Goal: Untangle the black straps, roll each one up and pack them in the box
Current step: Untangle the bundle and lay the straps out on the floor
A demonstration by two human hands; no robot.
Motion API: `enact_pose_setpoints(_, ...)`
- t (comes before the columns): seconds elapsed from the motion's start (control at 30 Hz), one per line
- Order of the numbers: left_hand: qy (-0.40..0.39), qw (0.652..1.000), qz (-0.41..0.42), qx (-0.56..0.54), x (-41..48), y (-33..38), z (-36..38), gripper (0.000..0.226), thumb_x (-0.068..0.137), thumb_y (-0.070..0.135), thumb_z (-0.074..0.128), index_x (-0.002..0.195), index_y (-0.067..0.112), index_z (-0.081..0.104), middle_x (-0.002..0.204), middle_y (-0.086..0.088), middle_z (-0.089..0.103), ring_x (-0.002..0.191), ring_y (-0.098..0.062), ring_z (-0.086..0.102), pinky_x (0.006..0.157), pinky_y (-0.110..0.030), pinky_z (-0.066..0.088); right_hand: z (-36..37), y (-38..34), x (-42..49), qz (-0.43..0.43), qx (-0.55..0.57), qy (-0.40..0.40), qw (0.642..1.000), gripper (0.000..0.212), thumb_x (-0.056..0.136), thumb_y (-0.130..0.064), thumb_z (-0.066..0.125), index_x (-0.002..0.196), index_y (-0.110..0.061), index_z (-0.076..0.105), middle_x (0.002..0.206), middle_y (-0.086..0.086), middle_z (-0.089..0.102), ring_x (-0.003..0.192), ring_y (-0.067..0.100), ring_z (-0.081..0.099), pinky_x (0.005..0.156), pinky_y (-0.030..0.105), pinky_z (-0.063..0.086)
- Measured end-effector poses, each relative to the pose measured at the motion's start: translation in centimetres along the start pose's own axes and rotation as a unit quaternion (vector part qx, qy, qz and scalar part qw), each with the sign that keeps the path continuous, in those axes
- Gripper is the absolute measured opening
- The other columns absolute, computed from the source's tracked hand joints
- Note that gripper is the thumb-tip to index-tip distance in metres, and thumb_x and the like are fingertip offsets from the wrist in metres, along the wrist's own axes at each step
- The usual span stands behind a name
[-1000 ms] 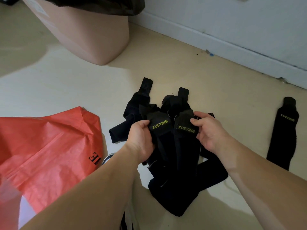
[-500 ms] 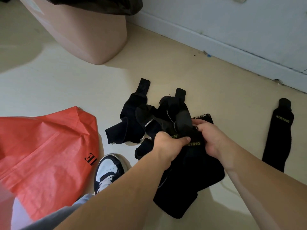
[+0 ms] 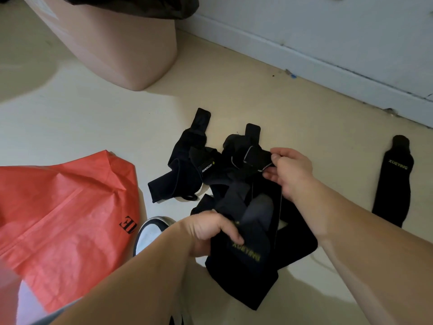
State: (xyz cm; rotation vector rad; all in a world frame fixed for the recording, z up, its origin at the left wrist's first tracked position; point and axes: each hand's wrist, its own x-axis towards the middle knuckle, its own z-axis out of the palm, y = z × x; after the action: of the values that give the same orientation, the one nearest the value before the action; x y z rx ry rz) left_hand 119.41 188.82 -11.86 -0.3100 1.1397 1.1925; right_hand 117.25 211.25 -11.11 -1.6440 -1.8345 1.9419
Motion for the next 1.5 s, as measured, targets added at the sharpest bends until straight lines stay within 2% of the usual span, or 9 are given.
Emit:
enact_pose_setpoints(0.17,0.021,1.000,0.016,0.002,0.0,0.3,0.8,0.044,0.072,-0.013,0.073,0.116,-0.006,0.075,0.121,-0.026,0.075,0.112,-0.042,0.073,0.105,-0.052,0.056,-1.3,-1.7,-0.5,0.034,-0.077,-0.131,0.988,0.042,0.112,-0.021,0.053,0.153,-0.029,0.049,0.117,0.015,0.070,0.095,0.036,0.079,0.070,0.041,0.064)
enact_pose_setpoints(0.23,0.034,0.998,0.049,-0.019,-0.2,1.7,1.7,0.044,0.080,-0.013,0.072,0.123,-0.006,0.072,0.125,-0.027,0.073,0.115,-0.042,0.072,0.104,-0.052,0.057,-1.3,-1.5,-1.1,0.032,-0.136,-0.106,0.985,0.043,0.109,-0.037,0.059,0.147,-0.019,0.054,0.114,0.019,0.075,0.094,0.033,0.079,0.065,0.037,0.065)
enact_pose_setpoints(0.33,0.060,0.992,0.095,-0.057,-1.0,3.8,3.7,0.035,0.089,-0.012,0.069,0.122,-0.003,0.073,0.122,-0.025,0.075,0.110,-0.041,0.074,0.096,-0.049,0.061,-1.9,-1.2,-2.6,0.096,-0.092,-0.091,0.987,0.059,0.100,-0.062,0.060,0.128,-0.011,0.069,0.112,0.020,0.079,0.099,0.032,0.077,0.089,0.047,0.064)
enact_pose_setpoints(0.5,0.128,0.976,0.153,-0.087,-2.8,5.4,6.7,0.034,0.089,-0.003,0.077,0.120,0.008,0.074,0.112,-0.020,0.079,0.102,-0.040,0.076,0.089,-0.053,0.063,-5.3,-2.4,-7.4,0.128,-0.009,-0.196,0.972,0.101,0.091,-0.091,0.030,0.124,-0.010,0.078,0.117,0.017,0.080,0.113,0.035,0.075,0.101,0.044,0.057)
enact_pose_setpoints(0.7,0.138,0.966,0.217,-0.016,-7.8,6.7,11.0,0.025,0.093,0.004,0.075,0.118,0.007,0.074,0.108,-0.019,0.080,0.099,-0.037,0.079,0.089,-0.053,0.064,-9.1,-3.7,-14.7,0.008,-0.100,-0.164,0.981,0.018,0.107,-0.021,0.063,0.122,-0.015,0.073,0.114,0.012,0.080,0.102,0.030,0.078,0.083,0.042,0.063)
enact_pose_setpoints(0.97,0.108,0.943,0.294,0.107,-17.6,9.5,18.9,0.021,0.107,0.012,0.058,0.121,0.011,0.073,0.111,-0.014,0.080,0.103,-0.032,0.078,0.093,-0.051,0.063,-16.0,-9.7,-24.8,-0.084,-0.069,-0.102,0.989,0.019,0.108,-0.019,0.061,0.125,-0.013,0.067,0.115,0.011,0.079,0.105,0.030,0.077,0.094,0.052,0.063)
enact_pose_setpoints(1.27,0.139,0.839,0.401,0.340,-25.3,9.7,26.0,0.022,0.111,0.029,0.050,0.124,0.026,0.067,0.106,-0.004,0.080,0.095,-0.025,0.079,0.080,-0.047,0.067,-22.8,-12.0,-32.4,-0.225,-0.012,-0.073,0.972,0.023,0.103,-0.034,0.058,0.123,-0.031,0.068,0.123,-0.003,0.077,0.115,0.027,0.072,0.102,0.056,0.057)
enact_pose_setpoints(1.4,0.173,0.865,0.381,0.276,-26.1,9.4,26.4,0.021,0.112,0.023,0.050,0.122,0.021,0.068,0.105,-0.008,0.080,0.093,-0.028,0.079,0.077,-0.047,0.067,-24.6,-11.9,-34.5,-0.308,-0.025,-0.121,0.943,0.018,0.110,-0.018,0.056,0.118,-0.027,0.070,0.108,-0.003,0.081,0.106,0.019,0.076,0.098,0.043,0.060)
enact_pose_setpoints(1.5,0.074,0.886,0.355,0.291,-26.2,9.8,26.7,0.019,0.107,0.027,0.063,0.119,0.018,0.075,0.110,-0.013,0.080,0.100,-0.032,0.079,0.084,-0.048,0.066,-25.0,-12.3,-34.8,-0.329,-0.039,-0.146,0.932,0.018,0.107,-0.015,0.061,0.118,-0.024,0.073,0.105,0.000,0.082,0.102,0.020,0.077,0.099,0.043,0.060)
